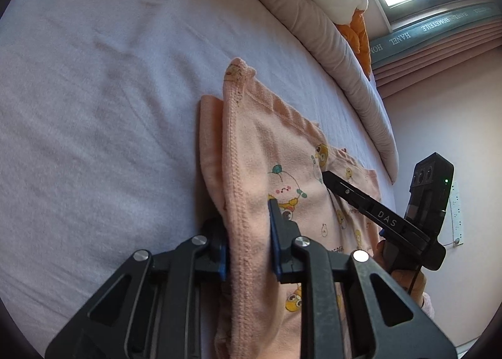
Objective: Fold small clothes
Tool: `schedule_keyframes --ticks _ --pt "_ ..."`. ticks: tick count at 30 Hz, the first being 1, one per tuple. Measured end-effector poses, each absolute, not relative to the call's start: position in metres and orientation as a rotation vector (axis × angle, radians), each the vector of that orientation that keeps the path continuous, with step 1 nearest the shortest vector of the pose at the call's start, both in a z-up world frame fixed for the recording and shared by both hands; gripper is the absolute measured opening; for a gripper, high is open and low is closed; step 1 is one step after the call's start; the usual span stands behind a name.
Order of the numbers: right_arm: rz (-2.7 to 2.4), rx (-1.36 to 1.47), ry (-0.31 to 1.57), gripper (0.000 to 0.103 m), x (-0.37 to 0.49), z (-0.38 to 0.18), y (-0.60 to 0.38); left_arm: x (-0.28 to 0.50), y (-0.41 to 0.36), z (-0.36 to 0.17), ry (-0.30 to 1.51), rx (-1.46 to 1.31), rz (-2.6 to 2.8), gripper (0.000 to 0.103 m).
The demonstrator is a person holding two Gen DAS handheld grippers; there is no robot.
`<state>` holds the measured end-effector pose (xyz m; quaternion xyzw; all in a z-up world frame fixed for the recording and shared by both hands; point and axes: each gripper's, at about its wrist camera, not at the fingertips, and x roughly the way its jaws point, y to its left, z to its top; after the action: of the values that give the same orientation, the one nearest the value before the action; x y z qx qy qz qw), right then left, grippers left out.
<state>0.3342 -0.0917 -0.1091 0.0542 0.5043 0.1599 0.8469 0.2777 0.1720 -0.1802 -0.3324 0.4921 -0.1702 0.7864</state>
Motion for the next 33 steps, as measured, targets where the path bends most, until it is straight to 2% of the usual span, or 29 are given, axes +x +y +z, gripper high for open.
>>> schedule_keyframes --ticks 10,21,26,28,33 --pt "0.373 0.001 1.045 0.008 0.253 -0.101 -0.105 0.283 0.165 -0.178 1.074 -0.695 -0.345 0.022" --pt "0.422 0.087 1.08 0.008 0.178 -0.107 -0.139 0.288 0.158 -0.174 1.093 -0.667 -0.311 0.022" --pt "0.414 0.004 1.009 0.009 0.161 -0.109 -0.129 0.287 0.153 -0.167 1.101 -0.655 -0.265 0.02" --pt "0.426 0.052 1.017 0.01 0.165 -0.111 -0.136 0.283 0.151 -0.163 1.088 -0.681 -0.257 0.016" --pt "0.474 0.229 1.061 0.013 0.177 -0.112 -0.153 0.271 0.136 -0.134 1.027 -0.664 -0.279 0.016"
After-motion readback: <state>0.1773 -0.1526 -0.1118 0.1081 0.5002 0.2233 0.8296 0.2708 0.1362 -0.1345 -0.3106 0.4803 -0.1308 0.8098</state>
